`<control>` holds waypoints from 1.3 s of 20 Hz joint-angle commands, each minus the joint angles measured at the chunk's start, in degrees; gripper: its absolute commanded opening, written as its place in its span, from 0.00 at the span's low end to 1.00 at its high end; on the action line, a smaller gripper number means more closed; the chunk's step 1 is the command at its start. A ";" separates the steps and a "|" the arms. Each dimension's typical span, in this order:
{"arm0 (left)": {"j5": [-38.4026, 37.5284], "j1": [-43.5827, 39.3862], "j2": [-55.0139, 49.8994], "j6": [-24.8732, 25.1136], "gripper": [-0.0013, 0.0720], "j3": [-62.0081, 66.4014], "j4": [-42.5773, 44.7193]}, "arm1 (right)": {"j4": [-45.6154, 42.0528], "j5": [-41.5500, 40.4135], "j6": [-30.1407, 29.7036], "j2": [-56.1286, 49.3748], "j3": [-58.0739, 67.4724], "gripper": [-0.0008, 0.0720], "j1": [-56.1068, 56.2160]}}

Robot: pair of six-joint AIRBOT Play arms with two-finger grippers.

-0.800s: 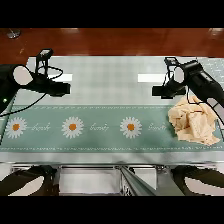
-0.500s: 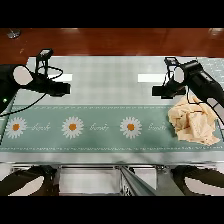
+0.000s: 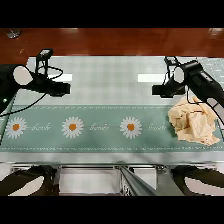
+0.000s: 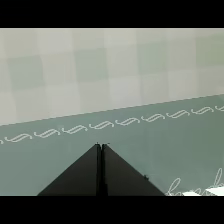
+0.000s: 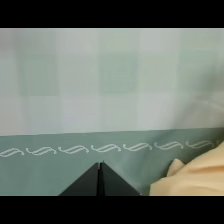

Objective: Fold the shirts.

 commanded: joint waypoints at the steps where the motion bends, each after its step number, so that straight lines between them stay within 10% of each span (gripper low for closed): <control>1: 2.93 0.07 -0.04 -0.02 0.06 0.00 0.00 | -0.13 -4.50 -0.07 -0.04 -0.02 0.04 0.07; 2: 4.35 0.07 -0.04 -0.02 0.07 0.00 0.00 | -1.46 -5.97 -0.02 -0.02 -0.02 0.10 0.07; 3: 5.40 0.07 -0.07 -0.02 0.23 0.00 0.02 | -4.35 -6.19 0.02 -0.02 0.11 0.56 0.07; 4: 6.23 0.11 -0.24 -0.02 0.77 0.00 0.04 | -7.87 -5.29 -0.52 -0.02 0.35 0.87 -0.04; 5: 5.79 0.15 -0.48 -0.46 0.98 0.09 0.15 | -12.52 -1.84 -0.52 -0.02 1.14 0.88 -0.52; 10: -8.39 2.64 0.74 -0.42 0.98 -1.03 3.02 | -18.86 10.56 0.96 5.88 -2.56 0.88 -11.39; 19: 3.85 -2.12 16.98 -1.75 0.98 -22.49 -6.36 | -0.87 -1.66 2.89 11.19 -25.83 0.85 -27.56; 20: 5.35 -2.10 16.59 -1.75 0.98 -23.19 -7.13 | 0.70 -1.33 0.90 10.36 -25.79 0.72 -27.54; 22: 7.48 -2.03 15.23 -1.73 0.98 -23.39 -7.15 | 6.71 -1.38 -3.28 9.97 -25.73 0.06 -27.54; 26: 2.86 2.86 16.02 2.38 0.97 -17.40 -6.49 | 14.36 -0.98 -8.85 16.85 -15.78 0.04 -27.28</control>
